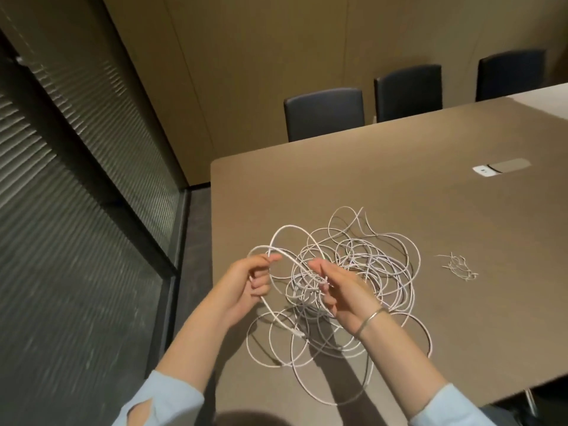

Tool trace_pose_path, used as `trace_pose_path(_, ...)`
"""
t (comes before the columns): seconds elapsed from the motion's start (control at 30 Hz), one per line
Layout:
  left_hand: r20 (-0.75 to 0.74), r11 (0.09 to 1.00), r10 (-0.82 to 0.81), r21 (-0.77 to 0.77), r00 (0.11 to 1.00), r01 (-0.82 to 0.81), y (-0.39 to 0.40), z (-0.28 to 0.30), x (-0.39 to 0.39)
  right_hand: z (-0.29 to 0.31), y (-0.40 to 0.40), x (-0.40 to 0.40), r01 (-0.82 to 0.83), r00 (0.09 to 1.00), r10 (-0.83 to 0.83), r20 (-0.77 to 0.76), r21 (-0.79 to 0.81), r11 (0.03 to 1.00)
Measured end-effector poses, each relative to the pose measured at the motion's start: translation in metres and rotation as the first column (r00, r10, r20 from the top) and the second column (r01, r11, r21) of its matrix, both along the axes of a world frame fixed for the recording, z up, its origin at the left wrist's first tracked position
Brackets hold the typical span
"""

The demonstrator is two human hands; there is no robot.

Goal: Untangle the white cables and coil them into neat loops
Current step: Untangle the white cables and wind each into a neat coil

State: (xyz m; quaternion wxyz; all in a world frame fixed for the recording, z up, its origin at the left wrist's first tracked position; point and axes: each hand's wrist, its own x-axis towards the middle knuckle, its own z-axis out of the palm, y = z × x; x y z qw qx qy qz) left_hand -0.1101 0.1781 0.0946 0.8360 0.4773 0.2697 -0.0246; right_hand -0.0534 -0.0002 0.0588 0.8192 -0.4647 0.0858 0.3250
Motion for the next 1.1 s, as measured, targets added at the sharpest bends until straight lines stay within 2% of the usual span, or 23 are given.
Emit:
trace_pose_path(0.07,-0.003,0.994,0.075,-0.084,0.997,-0.075,-0.009,-0.003,0.003,-0.004,0.001,-0.008,-0.042,0.995,0.046,0.084,-0.045,0.998)
trace_pose_path(0.13,-0.023,0.990,0.082,-0.117,0.996,-0.084,-0.020,-0.008,0.007,-0.015,0.002,-0.010,-0.047,0.979,0.069,0.192,-0.116,0.992)
trace_pose_path(0.3,-0.004,0.963,-0.019,-0.268,1.000,0.018,-0.038,-0.022,0.018,-0.046,-0.001,-0.006,-0.044,0.873,0.175,0.454,-0.285,0.958)
trace_pose_path(0.4,0.006,0.962,-0.061,-0.268,0.998,0.060,-0.049,-0.038,0.029,-0.070,-0.009,0.001,-0.059,0.820,0.208,0.534,-0.282,0.958)
trace_pose_path(0.6,0.059,0.982,-0.082,-0.163,0.995,0.090,-0.054,-0.082,0.039,-0.106,-0.011,0.006,-0.022,0.827,0.074,0.557,-0.100,0.995)
trace_pose_path(0.73,0.199,0.974,0.017,-0.226,0.980,0.029,-0.051,-0.108,0.042,-0.121,-0.003,0.003,0.043,0.811,0.033,0.584,-0.115,0.992)
trace_pose_path(0.9,0.329,0.957,0.084,-0.289,0.940,0.016,-0.051,-0.130,0.033,-0.149,0.007,-0.007,0.059,0.763,0.108,0.637,-0.234,0.970)
trace_pose_path(1.0,0.386,0.949,0.089,-0.314,0.918,0.040,-0.051,-0.141,0.023,-0.158,0.006,-0.019,0.023,0.754,0.116,0.647,-0.203,0.979)
trace_pose_path(1.1,0.383,0.972,0.059,-0.233,0.922,0.035,-0.049,-0.155,0.008,-0.160,0.007,-0.040,0.098,0.738,0.013,0.674,-0.125,0.987)
